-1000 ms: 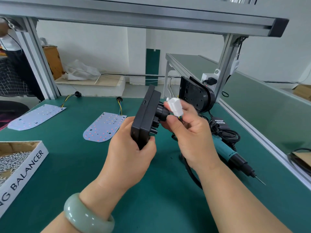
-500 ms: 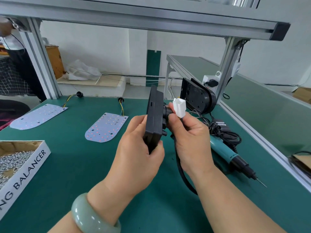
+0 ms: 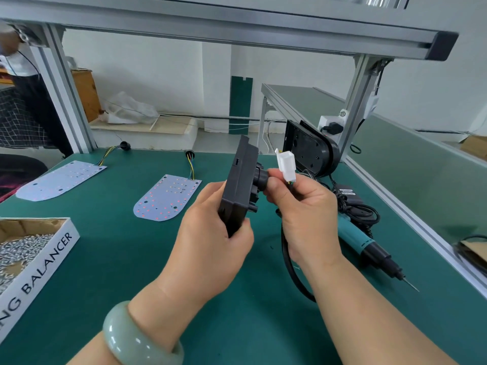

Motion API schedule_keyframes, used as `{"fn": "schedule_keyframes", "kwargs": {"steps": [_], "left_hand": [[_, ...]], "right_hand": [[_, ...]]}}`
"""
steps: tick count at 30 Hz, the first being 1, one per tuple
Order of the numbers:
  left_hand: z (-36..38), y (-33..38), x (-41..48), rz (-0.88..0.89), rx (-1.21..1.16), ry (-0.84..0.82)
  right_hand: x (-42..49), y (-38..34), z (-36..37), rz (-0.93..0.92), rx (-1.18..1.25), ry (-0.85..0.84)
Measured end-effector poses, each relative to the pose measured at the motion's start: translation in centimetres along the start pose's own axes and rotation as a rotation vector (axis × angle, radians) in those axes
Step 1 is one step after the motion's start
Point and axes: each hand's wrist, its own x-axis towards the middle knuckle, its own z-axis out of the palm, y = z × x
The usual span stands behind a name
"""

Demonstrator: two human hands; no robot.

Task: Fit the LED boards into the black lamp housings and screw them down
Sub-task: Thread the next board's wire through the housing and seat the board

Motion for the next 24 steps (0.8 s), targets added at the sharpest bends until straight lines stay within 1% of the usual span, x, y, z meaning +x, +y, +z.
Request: {"fn": "schedule_keyframes", "kwargs": {"steps": [3, 6, 9, 11, 14, 15, 16, 17, 18, 19, 20, 21, 22, 23, 24], "left_hand": [[0.6, -0.2, -0.3, 0.049, 0.029, 0.008], [0.8, -0.5, -0.4, 0.091, 0.035, -0.01], [0.7, -0.8, -0.4, 0.094, 0.07, -0.004], [0.8, -1.0, -0.3, 0.09, 0.103, 0.025], [0.9, -0.7, -0.2, 0.074, 0.139, 0.023], [0.5, -0.8, -0.1, 0.069, 0.138, -0.01], [0.0, -0.9, 0.1, 0.06, 0.103, -0.089], [-0.8, -1.1, 0.3, 0.038, 0.02, -0.196], [-1.7, -1.5, 0.6, 0.011, -0.125, -0.291], [-2.5, -1.9, 0.9, -0.037, -0.277, -0.342], [-3.1, -2.4, 1.1, -0.07, -0.361, -0.315], [-3.5, -2.9, 1.3, -0.074, -0.354, -0.23], [-3.5, -3.3, 1.6, -0.063, -0.261, -0.126], [-3.5, -3.5, 1.9, -0.07, -0.152, -0.057], [-3.3, -3.5, 2.2, -0.095, -0.086, -0.051]], "right_hand": [[-0.6, 0.0, 0.2, -0.074, -0.115, 0.036], [-1.0, -0.2, -0.2, -0.189, -0.272, 0.025], [-0.9, -0.5, -0.5, -0.297, -0.398, 0.0], [-0.7, -0.5, -0.5, -0.295, -0.409, -0.015], [-0.5, -0.5, -0.5, -0.215, -0.342, -0.083], [-0.3, -0.5, -0.5, -0.172, -0.304, -0.104], [-0.2, -0.5, -0.6, -0.129, -0.265, -0.116], [0.1, -0.5, -0.8, -0.093, -0.227, -0.122], [0.3, -0.4, -1.0, -0.068, -0.192, -0.131], [0.5, -0.5, -1.3, -0.049, -0.164, -0.152], [0.6, -0.5, -1.4, -0.04, -0.149, -0.184], [0.7, -0.4, -1.5, -0.041, -0.138, -0.224], [0.7, -0.3, -1.5, -0.048, -0.125, -0.263], [0.7, -0.1, -1.5, -0.054, -0.111, -0.294], [0.6, 0.0, -1.4, -0.051, -0.094, -0.327]]}}
